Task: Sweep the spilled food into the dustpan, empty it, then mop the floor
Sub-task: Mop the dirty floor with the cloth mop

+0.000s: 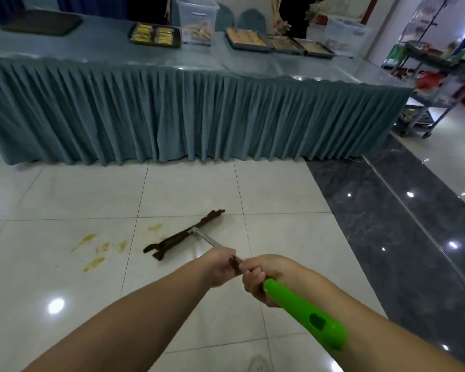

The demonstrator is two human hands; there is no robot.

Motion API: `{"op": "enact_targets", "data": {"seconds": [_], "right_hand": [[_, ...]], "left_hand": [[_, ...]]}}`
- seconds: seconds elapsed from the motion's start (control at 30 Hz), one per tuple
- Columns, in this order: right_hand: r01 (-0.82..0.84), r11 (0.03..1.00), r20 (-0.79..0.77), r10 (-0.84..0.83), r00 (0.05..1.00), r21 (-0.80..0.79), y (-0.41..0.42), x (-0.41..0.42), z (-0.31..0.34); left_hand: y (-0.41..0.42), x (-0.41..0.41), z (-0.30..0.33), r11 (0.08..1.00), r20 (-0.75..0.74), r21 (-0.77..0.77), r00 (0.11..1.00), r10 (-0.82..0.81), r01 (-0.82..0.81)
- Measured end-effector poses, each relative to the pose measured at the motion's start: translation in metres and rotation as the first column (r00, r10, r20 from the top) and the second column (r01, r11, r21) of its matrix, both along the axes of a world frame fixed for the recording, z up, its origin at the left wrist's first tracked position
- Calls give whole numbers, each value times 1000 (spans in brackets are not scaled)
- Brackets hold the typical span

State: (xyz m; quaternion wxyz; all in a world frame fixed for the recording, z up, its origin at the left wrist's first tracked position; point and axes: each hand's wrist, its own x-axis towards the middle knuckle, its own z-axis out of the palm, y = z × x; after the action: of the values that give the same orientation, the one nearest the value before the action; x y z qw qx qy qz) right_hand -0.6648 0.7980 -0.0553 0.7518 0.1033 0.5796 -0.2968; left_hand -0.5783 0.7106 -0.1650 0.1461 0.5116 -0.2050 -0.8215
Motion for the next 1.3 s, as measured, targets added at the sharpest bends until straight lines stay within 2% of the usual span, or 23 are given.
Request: {"op": "enact_targets", "data": {"seconds": [0.17,0.47,0.7,0.87,1.03,1.2,1.3], "right_hand": [[-5,998,-8,6,1000,60,-18,-87,-12],[-59,995,15,58,998,87,-34,-200,-5],[-51,996,68,46,997,75,-50,-232,-15],[-55,995,117,46,992,79,-73,-250,-25],[-53,994,92,43,995,101,-107,-260,-30],[-194,979,-8,195,981,55,-163,-260,-43],[-254,966,-6,255,967,36,-210,-266,-38]], "left_hand": [[-4,-79,-6,997,63,-40,996,-69,71],[-7,-186,0,1000,24,0,1000,10,-10],[-23,-215,-5,997,70,63,997,41,-46],[-46,-233,-15,980,98,125,985,145,-157],[-89,-252,-25,977,184,167,978,103,-135],[-151,-258,-36,967,243,223,968,65,-121],[-197,-258,-35,963,184,233,979,91,-133]]}}
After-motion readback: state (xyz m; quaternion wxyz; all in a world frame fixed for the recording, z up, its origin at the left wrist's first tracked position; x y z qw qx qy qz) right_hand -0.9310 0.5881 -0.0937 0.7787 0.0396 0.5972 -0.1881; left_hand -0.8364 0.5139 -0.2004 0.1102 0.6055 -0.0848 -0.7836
